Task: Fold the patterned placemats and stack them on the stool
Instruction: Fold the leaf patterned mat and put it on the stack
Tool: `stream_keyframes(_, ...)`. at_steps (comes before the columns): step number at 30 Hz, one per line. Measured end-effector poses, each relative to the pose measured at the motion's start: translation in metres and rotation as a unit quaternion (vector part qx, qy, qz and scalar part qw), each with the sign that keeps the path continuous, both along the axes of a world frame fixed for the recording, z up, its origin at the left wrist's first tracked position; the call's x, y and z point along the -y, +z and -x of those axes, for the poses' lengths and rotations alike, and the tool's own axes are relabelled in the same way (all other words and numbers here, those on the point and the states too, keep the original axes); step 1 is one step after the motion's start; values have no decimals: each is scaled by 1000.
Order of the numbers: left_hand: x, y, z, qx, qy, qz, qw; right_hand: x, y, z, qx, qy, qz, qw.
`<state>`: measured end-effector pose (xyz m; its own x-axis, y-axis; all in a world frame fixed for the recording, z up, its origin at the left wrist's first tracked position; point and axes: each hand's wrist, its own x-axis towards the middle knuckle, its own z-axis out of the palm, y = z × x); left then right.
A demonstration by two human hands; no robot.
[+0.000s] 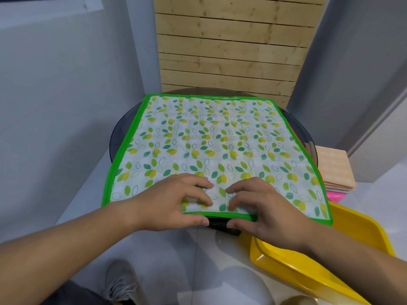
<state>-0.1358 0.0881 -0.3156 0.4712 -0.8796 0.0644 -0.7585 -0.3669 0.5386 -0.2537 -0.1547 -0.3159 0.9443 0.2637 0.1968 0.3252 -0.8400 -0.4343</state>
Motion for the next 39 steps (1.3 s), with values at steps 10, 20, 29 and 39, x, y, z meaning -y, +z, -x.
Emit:
stream_keyframes(10,3,13,-3,-31,30,34,999,-1,17,-8,-14,-36,-88,995)
stream_keyframes(20,12,79,-27,36,66,75,994,3,65,-34,117,-93,-22,989)
stream_keyframes(29,56,146,-103,177,98,-83,976,24,120,-117,181,-133,156,962)
stream_keyframes(39,113,78,-186,116,259,-80,956,76,77,-226,-4,-222,25,975)
